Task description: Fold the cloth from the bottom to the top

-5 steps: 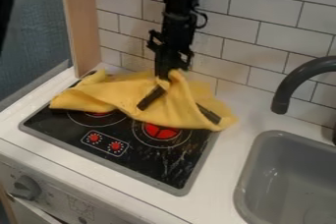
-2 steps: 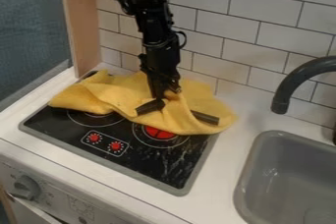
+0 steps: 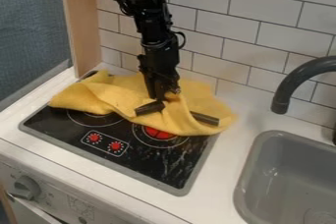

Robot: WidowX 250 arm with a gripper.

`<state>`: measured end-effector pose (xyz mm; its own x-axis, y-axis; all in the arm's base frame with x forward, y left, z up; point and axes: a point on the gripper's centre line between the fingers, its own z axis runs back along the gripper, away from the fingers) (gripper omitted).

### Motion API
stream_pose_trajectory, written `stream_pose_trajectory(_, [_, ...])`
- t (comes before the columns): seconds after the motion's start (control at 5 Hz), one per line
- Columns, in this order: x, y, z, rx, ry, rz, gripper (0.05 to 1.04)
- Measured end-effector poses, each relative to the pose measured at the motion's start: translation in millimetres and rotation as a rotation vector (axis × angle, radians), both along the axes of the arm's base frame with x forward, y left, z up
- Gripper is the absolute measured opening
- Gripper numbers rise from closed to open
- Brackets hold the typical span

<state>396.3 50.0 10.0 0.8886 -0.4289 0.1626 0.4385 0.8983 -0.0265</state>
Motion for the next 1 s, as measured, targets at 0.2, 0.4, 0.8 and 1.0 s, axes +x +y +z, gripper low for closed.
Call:
stream_pose_trajectory(0.2, [-2, 0, 0.0, 0.002, 0.016, 0.000, 0.706])
stream_pose_trajectory(0.4, [-5, -2, 8.4, -0.006, 0.024, -0.003, 0.964])
stream_pose_trajectory(0.8, [-5, -11, 56.8, -0.055, -0.037, -0.016, 1.003])
stream_pose_trajectory(1.0, [-10, -13, 77.7, -0.064, -0.050, -0.043, 0.997])
